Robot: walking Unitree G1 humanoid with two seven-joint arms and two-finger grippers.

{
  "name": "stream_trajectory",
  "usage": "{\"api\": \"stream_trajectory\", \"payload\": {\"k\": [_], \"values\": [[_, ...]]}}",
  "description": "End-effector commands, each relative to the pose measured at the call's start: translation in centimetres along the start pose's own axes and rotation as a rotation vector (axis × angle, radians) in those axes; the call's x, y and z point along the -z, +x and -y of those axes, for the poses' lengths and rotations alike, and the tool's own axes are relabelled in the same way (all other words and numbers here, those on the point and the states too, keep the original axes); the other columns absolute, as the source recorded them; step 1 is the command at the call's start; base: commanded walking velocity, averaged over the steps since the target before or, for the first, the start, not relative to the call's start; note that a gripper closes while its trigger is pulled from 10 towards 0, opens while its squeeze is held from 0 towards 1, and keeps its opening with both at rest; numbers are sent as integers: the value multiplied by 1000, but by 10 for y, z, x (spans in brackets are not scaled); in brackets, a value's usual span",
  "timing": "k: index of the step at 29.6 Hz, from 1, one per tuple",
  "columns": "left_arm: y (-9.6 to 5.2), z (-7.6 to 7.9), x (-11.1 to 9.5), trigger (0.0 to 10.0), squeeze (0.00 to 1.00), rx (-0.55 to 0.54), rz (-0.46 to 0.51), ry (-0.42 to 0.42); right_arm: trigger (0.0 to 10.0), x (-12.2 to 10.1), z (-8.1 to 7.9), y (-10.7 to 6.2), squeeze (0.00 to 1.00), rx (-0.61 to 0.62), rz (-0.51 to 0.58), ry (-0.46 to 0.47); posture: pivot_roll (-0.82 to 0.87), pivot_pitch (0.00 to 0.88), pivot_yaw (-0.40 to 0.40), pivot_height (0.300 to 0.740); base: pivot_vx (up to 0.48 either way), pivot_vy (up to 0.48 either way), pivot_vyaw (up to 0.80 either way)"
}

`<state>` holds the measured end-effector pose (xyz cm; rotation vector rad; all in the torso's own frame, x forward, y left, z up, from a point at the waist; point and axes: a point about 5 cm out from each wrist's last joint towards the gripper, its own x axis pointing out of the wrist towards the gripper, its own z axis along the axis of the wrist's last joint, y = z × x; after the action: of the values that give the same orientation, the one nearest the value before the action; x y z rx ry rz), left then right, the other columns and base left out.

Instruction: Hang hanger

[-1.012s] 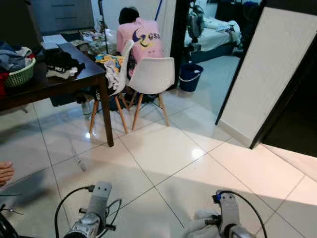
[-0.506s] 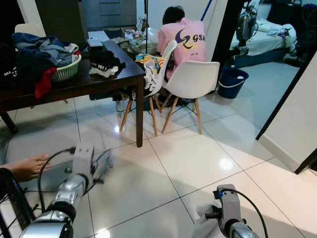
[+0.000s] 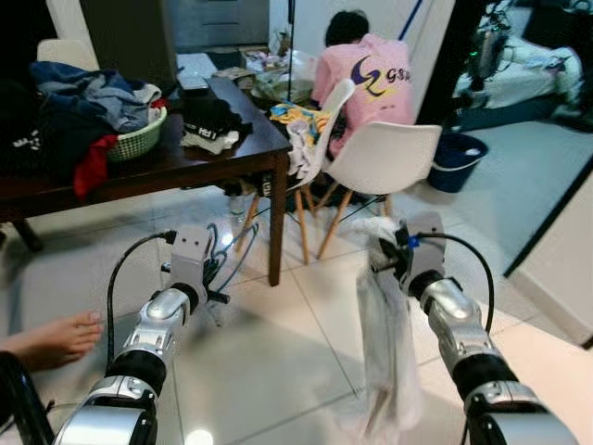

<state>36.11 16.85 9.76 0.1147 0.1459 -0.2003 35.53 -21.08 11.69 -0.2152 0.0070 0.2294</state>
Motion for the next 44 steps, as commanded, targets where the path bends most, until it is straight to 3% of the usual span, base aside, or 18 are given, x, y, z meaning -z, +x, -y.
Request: {"api": "stream_trajectory", "payload": {"k": [1, 4, 10, 11, 14, 20, 26, 31, 35, 44], "values": [[1, 3, -1, 10000, 0, 2, -3, 10, 10000, -9, 0, 4, 0, -17, 16, -45, 29, 44, -29, 740, 480, 0, 0], [1, 2, -4, 10000, 0, -8, 6, 4, 10000, -13, 0, 6, 0, -23, 24, -65, 30, 44, -29, 740, 480, 0, 0], [3, 3, -32, 10000, 0, 21, 130, 18, 10000, -40, 2, 11, 0, -58, 103, -91, 34, 56, -32, 740, 480, 0, 0], [3, 5, -47, 10000, 0, 35, 186, 35, 10000, -52, 0, 12, 0, -93, 141, -97, 33, 59, -32, 740, 480, 0, 0], [2, 6, -51, 10000, 0, 39, 198, 38, 10000, -55, -1, 12, 0, -103, 150, -98, 33, 59, -32, 740, 480, 0, 0], [-1, 8, -99, 10000, 0, 25, 358, 63, 10000, -101, -14, 15, 0, -200, 285, -173, 31, 62, -32, 740, 480, 0, 0], [-5, 5, -116, 10000, 0, 1, 411, 81, 10000, -117, -20, 15, 0, -217, 333, -171, 31, 64, -32, 740, 480, 0, 0], [-17, -5, -155, 10000, 0, -61, 527, 125, 10000, -158, -37, 11, 0, -283, 468, -87, 40, 63, -33, 740, 480, 0, 788], [-21, -4, -164, 10000, 0, -60, 546, 138, 10000, -173, -44, 8, 0, -344, 519, -47, 42, 63, -35, 740, 480, 0, 800], [-25, 4, -169, 10000, 0, -46, 553, 109, 10000, -203, -59, 9, 0, -415, 578, -80, 46, 62, -46, 740, 480, 0, 156]]}}
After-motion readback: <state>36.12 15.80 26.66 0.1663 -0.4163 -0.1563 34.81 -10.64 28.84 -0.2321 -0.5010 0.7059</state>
